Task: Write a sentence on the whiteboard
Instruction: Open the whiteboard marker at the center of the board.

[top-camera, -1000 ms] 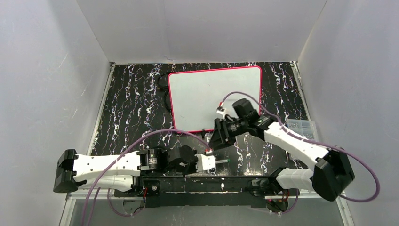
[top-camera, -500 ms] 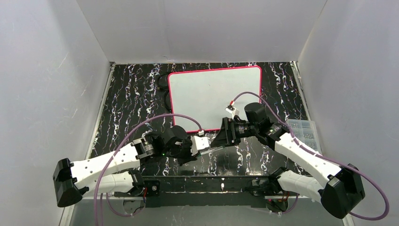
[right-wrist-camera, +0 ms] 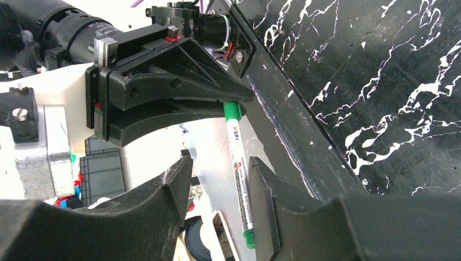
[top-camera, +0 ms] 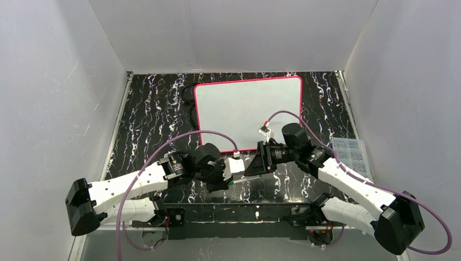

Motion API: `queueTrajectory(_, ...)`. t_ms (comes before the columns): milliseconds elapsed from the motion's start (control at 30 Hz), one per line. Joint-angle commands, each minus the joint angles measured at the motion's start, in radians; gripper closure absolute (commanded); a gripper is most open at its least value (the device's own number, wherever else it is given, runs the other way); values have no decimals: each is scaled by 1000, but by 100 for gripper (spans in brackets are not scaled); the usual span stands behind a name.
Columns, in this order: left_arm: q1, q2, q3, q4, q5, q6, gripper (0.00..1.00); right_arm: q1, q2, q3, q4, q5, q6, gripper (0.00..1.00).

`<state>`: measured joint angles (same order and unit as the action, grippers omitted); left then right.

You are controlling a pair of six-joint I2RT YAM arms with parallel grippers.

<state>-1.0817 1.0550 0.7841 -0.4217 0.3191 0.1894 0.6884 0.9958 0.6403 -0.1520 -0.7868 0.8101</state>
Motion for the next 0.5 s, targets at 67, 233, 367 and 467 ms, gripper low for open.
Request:
queueTrajectory(67,15,-11,34,-7,21,-11,100,37,-12,-23,62,-5,25,50)
queueTrajectory(233,20,-18,35,-3,25,-14,100,60,-4,-34,75,19,32,50)
queueTrajectory(367,22,-18,36,-7,19,-16,100,67,-6,-49,99,27,51,50)
queueTrajectory(467,23,-24,36,-4,18,-16,100,69,-7,-53,96,35,52,49)
